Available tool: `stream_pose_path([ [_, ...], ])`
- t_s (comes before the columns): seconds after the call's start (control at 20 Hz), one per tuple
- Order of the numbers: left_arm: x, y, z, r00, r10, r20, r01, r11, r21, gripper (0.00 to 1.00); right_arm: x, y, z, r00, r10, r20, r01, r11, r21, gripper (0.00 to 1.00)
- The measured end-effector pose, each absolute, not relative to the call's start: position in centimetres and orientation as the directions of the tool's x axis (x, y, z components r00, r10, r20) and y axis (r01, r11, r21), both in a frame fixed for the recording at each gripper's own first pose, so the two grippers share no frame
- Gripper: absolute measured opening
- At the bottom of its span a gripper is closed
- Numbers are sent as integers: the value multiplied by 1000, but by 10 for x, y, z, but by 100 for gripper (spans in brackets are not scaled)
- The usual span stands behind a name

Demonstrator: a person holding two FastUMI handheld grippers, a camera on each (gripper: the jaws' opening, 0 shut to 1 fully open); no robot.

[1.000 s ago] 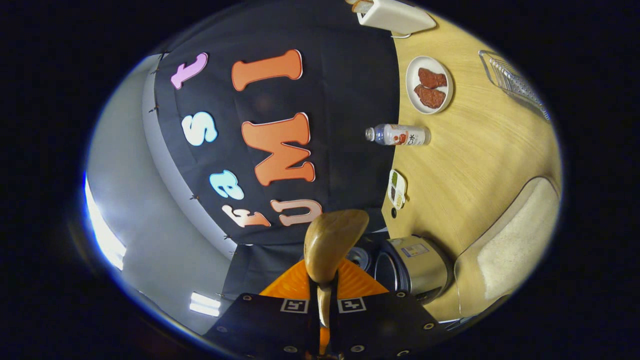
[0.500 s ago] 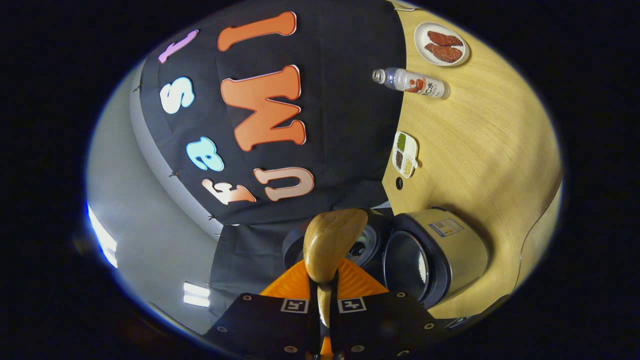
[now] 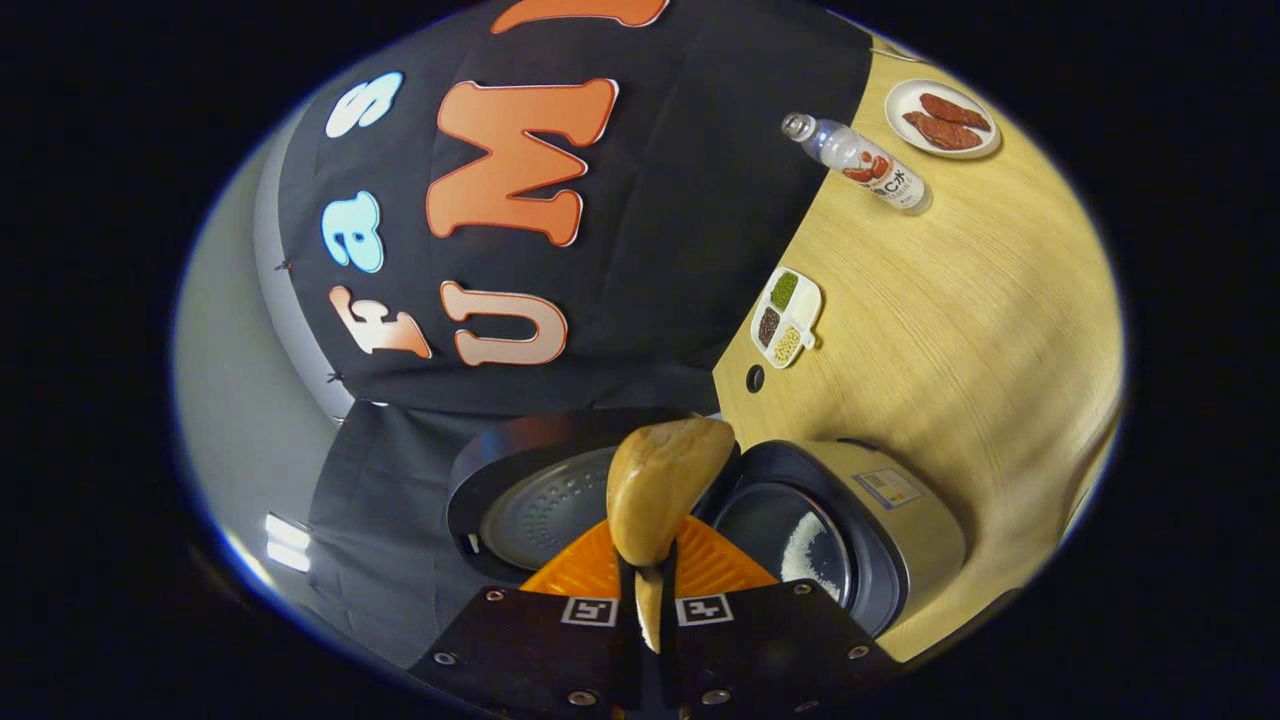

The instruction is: Close the left gripper, press the button to open the rice cooker; take a wooden spoon from the chopstick holder with the right hand, scoop a spoonful of rice and pour it into the rice cooker, then put the wooden spoon back into the chopstick holder.

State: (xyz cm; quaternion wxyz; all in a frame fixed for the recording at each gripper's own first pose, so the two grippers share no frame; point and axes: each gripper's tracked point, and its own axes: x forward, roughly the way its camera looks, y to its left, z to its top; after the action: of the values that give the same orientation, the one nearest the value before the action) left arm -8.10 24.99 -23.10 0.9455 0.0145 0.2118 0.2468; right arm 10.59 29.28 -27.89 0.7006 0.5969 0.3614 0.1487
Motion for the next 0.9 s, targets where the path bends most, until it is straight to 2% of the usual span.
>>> stream_pose_path([
  [0.35,-61,242,-232,812,439,-385,-421,897,135,97,119,298,-269,703,588,-400,50,520,853,7],
  [0.9,-67,250,-240,788,471,-396,-457,879,137,98,125,305,-269,699,558,-447,-39,654,756,7],
])
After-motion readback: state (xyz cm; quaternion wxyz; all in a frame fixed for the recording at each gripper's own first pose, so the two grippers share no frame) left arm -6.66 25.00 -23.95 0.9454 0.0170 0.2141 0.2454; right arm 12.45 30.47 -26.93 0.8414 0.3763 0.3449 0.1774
